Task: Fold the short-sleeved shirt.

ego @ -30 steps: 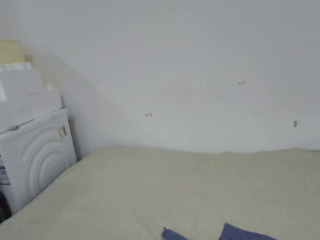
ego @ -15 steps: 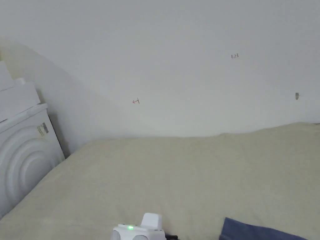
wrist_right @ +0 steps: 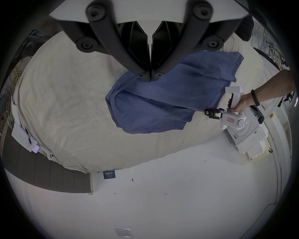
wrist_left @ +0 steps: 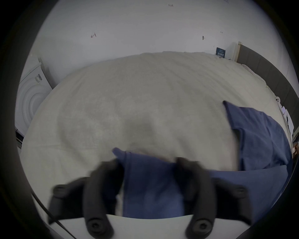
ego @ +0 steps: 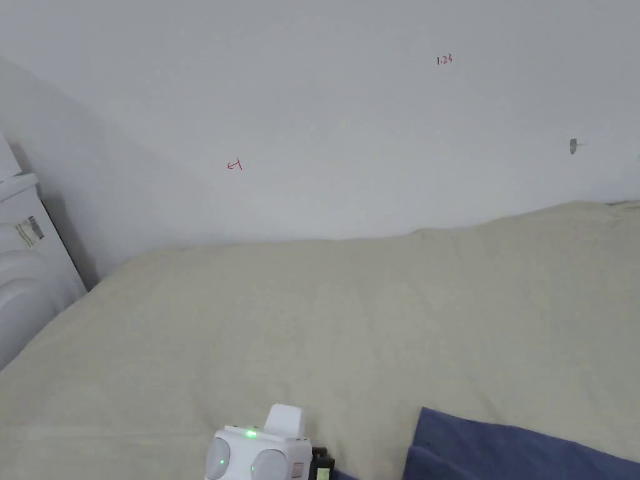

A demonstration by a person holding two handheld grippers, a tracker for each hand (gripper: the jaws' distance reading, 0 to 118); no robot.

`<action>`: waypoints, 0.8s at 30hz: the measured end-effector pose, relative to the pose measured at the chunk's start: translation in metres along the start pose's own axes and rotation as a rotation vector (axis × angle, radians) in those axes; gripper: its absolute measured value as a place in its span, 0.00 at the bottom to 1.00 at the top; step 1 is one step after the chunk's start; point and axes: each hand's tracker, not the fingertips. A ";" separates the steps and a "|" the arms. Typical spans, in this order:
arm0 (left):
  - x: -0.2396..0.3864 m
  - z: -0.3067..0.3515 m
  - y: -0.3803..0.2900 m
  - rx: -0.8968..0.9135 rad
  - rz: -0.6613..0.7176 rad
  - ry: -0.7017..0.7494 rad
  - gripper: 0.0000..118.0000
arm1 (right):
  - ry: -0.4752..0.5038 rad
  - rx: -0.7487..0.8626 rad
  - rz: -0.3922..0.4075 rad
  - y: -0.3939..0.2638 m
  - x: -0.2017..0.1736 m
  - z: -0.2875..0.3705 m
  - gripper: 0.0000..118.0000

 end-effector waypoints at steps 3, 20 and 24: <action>0.025 0.001 -0.008 -0.005 -0.131 0.036 0.08 | 0.009 -0.003 0.010 0.002 0.000 -0.004 0.01; 0.009 0.003 -0.006 -0.067 0.000 -0.041 0.07 | -0.025 -0.238 0.261 0.178 0.043 -0.206 0.82; 0.006 0.001 -0.004 -0.071 0.034 -0.057 0.07 | -0.091 -0.317 0.241 0.190 0.055 -0.266 0.81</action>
